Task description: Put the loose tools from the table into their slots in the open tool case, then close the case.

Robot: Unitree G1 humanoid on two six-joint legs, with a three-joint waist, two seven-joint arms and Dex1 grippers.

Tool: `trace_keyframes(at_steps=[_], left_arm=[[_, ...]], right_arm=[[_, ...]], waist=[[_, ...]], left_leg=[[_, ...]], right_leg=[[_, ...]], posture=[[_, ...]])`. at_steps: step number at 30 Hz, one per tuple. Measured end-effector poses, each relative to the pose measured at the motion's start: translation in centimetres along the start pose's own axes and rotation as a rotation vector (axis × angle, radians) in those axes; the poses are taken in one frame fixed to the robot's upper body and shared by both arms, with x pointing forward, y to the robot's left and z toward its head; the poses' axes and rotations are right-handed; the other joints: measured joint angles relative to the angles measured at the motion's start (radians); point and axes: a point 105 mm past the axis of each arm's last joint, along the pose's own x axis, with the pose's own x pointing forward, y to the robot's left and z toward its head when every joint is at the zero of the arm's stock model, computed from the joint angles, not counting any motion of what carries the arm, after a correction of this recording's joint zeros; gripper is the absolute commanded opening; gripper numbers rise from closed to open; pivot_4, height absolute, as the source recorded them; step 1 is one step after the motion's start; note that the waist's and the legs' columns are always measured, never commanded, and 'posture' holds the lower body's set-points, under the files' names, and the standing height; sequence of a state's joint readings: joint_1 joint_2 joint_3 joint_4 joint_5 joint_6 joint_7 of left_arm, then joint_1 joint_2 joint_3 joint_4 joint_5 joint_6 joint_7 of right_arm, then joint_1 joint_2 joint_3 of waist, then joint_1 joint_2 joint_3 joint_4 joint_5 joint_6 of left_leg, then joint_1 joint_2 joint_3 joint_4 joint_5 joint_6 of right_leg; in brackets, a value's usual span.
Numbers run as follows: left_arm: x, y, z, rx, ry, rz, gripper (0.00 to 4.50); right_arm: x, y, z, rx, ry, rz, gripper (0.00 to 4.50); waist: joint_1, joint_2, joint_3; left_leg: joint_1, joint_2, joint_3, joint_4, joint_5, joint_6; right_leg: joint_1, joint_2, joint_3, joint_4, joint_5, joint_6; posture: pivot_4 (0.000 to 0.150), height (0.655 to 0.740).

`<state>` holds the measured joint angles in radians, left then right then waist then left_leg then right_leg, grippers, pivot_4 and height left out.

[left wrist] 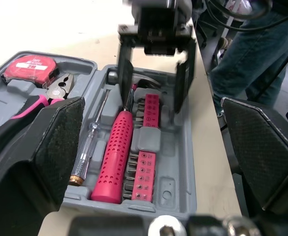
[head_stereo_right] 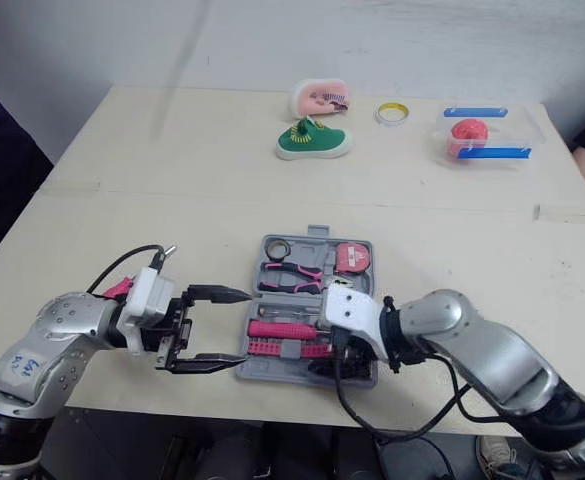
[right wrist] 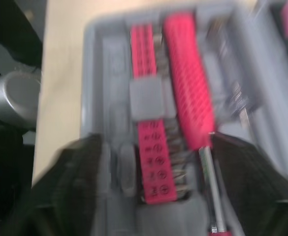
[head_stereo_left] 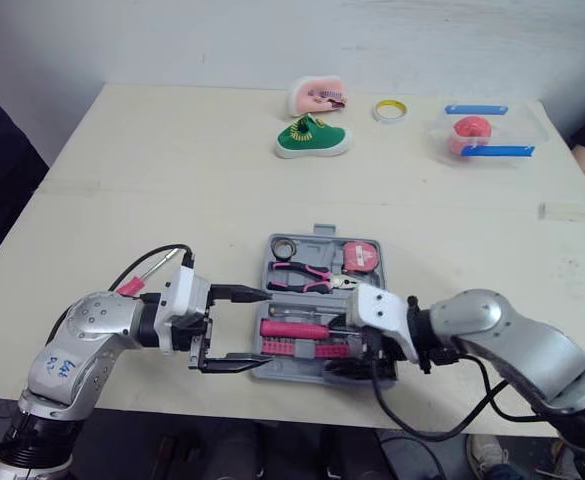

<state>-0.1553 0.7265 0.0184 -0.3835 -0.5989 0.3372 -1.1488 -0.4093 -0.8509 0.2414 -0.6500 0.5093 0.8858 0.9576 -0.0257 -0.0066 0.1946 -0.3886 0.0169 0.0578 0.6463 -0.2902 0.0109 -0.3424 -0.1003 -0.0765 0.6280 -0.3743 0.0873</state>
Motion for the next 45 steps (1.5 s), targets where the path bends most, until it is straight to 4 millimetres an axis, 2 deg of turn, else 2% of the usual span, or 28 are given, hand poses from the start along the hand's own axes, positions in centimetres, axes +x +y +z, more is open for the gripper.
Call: trace_keyframes(at_steps=[3,5,8,14,15,17,21,22,32,37,45], left_arm=[[0.0,0.0,0.3,0.005,-0.004,0.005,4.50],[0.0,0.1,0.3,0.001,-0.008,0.013,4.50],[0.0,0.1,0.3,-0.001,-0.012,0.015,4.50],[-0.1,0.2,0.2,-0.004,-0.014,0.015,4.50],[-0.1,0.2,0.2,-0.006,-0.014,0.017,4.50],[-0.2,0.2,0.1,-0.007,-0.014,0.019,4.50],[-0.2,0.2,0.2,-0.001,-0.016,0.015,4.50],[-0.2,0.2,0.2,-0.001,-0.016,0.013,4.50],[-0.2,0.1,0.1,0.005,-0.014,0.015,4.50],[-0.1,0.1,0.0,0.002,-0.011,0.017,4.50],[-0.2,0.2,-0.2,0.001,-0.005,0.026,4.50]], right_arm=[[-2.9,-0.2,1.6,-0.004,-0.092,-0.004,3.56],[-3.9,0.2,1.5,0.017,-0.119,0.016,3.56],[-4.6,0.2,0.7,0.037,-0.165,0.018,3.56],[-5.1,-1.2,0.5,-0.041,-0.336,-0.077,3.56],[-4.8,-0.9,0.2,-0.059,-0.344,-0.066,3.03],[-4.1,-0.3,-0.5,-0.071,-0.348,-0.038,2.39],[-2.2,-0.2,-1.6,-0.141,-0.340,-0.021,0.19],[-1.9,-0.3,-1.8,-0.148,-0.342,-0.023,0.08],[-0.8,-0.3,-3.7,-0.199,-0.291,0.005,0.08],[0.1,-0.6,-5.6,-0.170,-0.222,-0.012,0.08],[0.6,-0.6,-6.6,-0.271,-0.166,-0.003,0.08]], waist=[[0.004,0.000,0.000],[0.007,0.000,0.000],[0.013,0.000,0.000],[0.015,0.000,0.000],[0.019,0.000,0.000],[0.022,0.000,0.000],[0.021,0.000,0.000],[0.022,0.000,0.000],[0.022,0.000,0.000],[0.023,0.000,0.000],[0.022,-0.001,0.000]], left_leg=[[0.000,0.000,-0.001,0.000,0.000,0.000],[0.000,0.000,-0.001,0.000,0.000,0.001],[0.000,0.000,0.000,0.001,0.000,0.001],[0.001,0.000,0.000,0.000,0.000,0.001],[0.001,0.000,0.000,0.000,0.000,0.001],[0.001,0.000,0.000,0.001,0.000,0.001],[0.001,0.000,0.000,0.001,0.000,0.001],[0.001,0.000,0.000,0.001,0.000,0.001],[0.001,0.000,0.000,0.001,0.000,0.001],[0.001,-0.001,0.000,0.002,0.000,0.001],[0.003,0.000,0.000,0.002,0.000,0.001]], right_leg=[[0.001,0.000,-0.001,0.000,0.000,0.000],[0.001,0.000,-0.001,0.000,0.000,0.000],[0.001,0.000,-0.001,0.000,0.000,0.000],[0.001,0.000,-0.001,0.000,0.000,0.000],[0.001,0.000,-0.001,0.000,0.000,0.000],[0.001,0.000,-0.001,0.000,0.000,0.000],[0.001,0.000,0.000,0.001,0.000,0.001],[0.001,0.000,0.000,0.001,0.000,0.001],[0.002,0.000,0.000,0.000,0.000,0.001],[0.002,0.000,0.000,0.000,0.000,0.001],[0.003,0.000,0.000,0.001,0.000,0.001]], posture=[[0.150,0.7400],[0.150,0.7400],[0.150,0.7400],[0.150,0.7400],[0.150,0.7400],[0.150,0.7400],[0.150,0.7400],[0.150,0.7400],[0.150,0.7400],[0.150,0.7400],[0.150,0.7400]])
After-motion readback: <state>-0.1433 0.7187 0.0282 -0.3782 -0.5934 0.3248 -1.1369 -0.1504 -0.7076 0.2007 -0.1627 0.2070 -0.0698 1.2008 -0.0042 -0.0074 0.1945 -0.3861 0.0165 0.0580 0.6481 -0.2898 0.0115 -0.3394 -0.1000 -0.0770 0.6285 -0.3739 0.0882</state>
